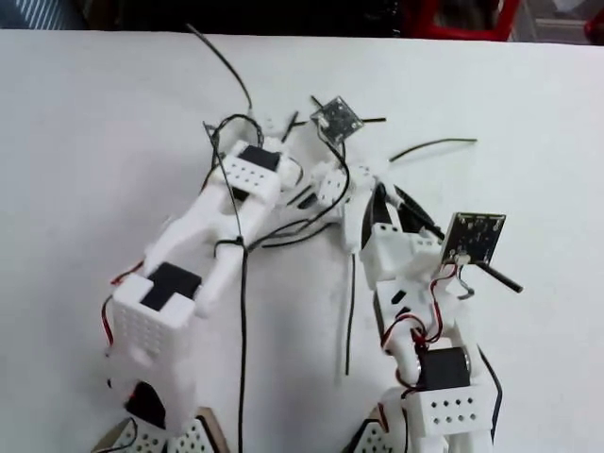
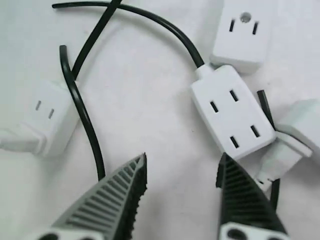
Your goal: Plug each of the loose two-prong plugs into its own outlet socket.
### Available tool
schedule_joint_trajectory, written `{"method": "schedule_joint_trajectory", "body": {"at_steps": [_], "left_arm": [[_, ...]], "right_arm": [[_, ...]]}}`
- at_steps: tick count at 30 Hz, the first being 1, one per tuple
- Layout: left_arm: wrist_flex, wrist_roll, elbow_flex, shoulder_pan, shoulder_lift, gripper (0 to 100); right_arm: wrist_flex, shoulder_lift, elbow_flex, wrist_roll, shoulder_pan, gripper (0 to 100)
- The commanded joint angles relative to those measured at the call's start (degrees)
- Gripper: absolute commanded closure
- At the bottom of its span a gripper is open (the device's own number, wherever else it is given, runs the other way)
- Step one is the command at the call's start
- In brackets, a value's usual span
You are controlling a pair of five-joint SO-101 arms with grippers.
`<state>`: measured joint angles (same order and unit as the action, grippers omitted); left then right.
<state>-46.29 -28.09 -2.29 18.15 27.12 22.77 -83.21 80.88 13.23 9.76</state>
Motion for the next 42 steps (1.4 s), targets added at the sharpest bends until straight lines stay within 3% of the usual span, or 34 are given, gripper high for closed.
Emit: {"method": "schedule_joint_trajectory", "body": {"at_steps": [1, 7, 17, 24, 32, 35, 39, 42], "left_arm": [[1.2, 0.6, -0.2, 1.3, -5.6, 77], [-1.5, 5.1, -0.6, 3.2, -7.8, 77], [5.7, 16.5, 0.0, 6.0, -7.1, 76], [8.1, 16.6, -4.8, 6.3, 4.3, 76], [-4.5, 16.5, -22.3, 6.3, 16.2, 77], [-10.7, 12.7, -29.4, 6.2, 21.0, 77], [-21.6, 6.6, -40.0, 6.4, 24.9, 89], [-28.7, 6.2, -46.3, 6.4, 26.2, 98]], "right_arm": [[-1.3, -0.3, -0.5, -0.6, 0.4, 98.1], [-1.3, -0.4, -0.6, -0.6, 0.5, 98.1], [-1.3, -0.4, -0.6, -0.6, 0.6, 98.1], [-1.3, -0.4, -0.6, -0.6, 0.6, 98.1], [-1.3, -0.4, -0.6, -0.6, 0.6, 98.1], [-1.3, -0.4, -0.6, -0.6, 0.5, 98.1], [-1.3, -0.4, -0.6, -0.6, 0.3, 98.1], [-1.3, -0.4, -0.6, -0.6, 0.3, 98.1]]}}
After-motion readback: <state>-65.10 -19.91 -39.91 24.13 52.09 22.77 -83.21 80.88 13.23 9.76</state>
